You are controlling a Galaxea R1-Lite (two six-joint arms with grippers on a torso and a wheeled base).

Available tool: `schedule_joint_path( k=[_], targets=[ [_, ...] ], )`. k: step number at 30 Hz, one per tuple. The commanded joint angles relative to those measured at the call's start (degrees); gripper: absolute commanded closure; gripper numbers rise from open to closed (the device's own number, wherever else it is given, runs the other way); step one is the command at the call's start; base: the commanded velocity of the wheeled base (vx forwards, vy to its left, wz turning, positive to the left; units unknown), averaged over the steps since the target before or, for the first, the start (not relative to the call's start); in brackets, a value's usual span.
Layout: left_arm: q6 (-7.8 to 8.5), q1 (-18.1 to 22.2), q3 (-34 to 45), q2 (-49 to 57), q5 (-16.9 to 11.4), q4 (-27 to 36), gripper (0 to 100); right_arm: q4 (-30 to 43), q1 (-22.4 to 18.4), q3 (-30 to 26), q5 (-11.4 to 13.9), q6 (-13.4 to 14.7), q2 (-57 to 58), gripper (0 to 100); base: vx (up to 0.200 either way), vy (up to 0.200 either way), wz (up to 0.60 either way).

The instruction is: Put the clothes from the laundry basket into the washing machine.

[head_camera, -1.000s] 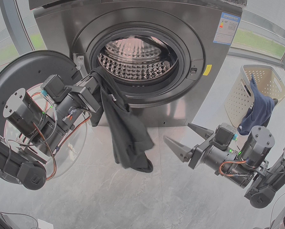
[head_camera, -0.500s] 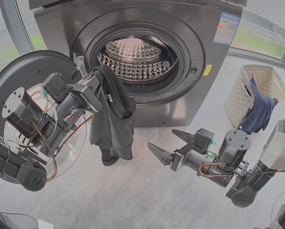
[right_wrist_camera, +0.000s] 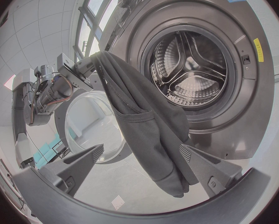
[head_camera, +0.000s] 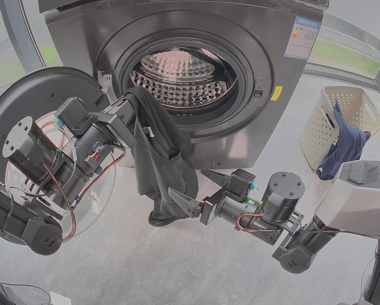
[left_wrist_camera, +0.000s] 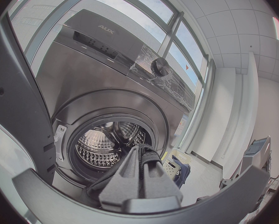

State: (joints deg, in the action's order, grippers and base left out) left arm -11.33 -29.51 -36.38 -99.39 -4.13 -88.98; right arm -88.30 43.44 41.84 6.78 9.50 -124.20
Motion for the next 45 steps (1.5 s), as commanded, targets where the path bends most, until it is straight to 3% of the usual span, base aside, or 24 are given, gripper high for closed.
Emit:
schedule_joint_path(
  k=[1, 8, 15, 16, 24, 29, 36, 40, 42, 45],
  targets=[
    [-0.10, 0.0, 0.0, 0.0, 0.0, -0.1, 100, 0.1, 0.2, 6.5, 0.3, 0.0, -6.8, 0, 0.000, 0.000, 0.00],
    [-0.19, -0.5, 0.0, 0.1, 0.1, -0.1, 100, 0.1, -0.5, 15.1, 0.3, -0.1, -13.0, 0, 0.000, 0.000, 0.00],
    [-0.19, -0.8, 0.1, 0.0, 0.2, -0.1, 100, 0.3, 0.0, 19.9, 0.0, -0.1, -15.8, 0, 0.000, 0.000, 0.00],
    [-0.28, -0.8, 0.1, 0.0, 0.2, -0.1, 100, 0.2, -0.1, 20.4, 0.0, -0.1, -16.3, 100, 0.000, 0.000, 0.00],
    [-0.28, -0.5, 0.1, -0.1, 0.1, -0.1, 100, -0.1, -0.7, 20.0, -0.3, -0.2, -14.1, 100, 0.000, 0.000, 0.00],
    [-0.28, 0.2, 0.3, -0.2, 0.0, -0.1, 100, 0.0, -2.5, 13.7, -2.8, -0.2, -5.2, 100, 0.000, 0.000, 0.00],
    [-0.28, 2.4, 1.6, -0.8, -1.2, 0.0, 100, 0.0, -6.8, 2.3, -3.2, -0.5, 10.2, 100, 0.000, 0.000, 0.00],
    [-0.19, 2.1, 1.7, -0.3, -1.1, 0.0, 100, 0.0, -6.9, -0.6, -4.0, -0.4, 14.1, 100, 0.000, 0.000, 0.00],
    [0.16, 1.7, 2.4, 1.5, -1.0, 0.2, 100, 0.1, -6.1, -5.3, -5.8, 0.0, 21.7, 100, 0.000, 0.000, 0.00],
    [0.16, 1.7, 3.0, 3.1, -1.1, 1.1, 100, 0.7, -5.4, -6.3, -7.0, 0.2, 26.2, 100, 0.000, 0.000, 0.00]
  ],
)
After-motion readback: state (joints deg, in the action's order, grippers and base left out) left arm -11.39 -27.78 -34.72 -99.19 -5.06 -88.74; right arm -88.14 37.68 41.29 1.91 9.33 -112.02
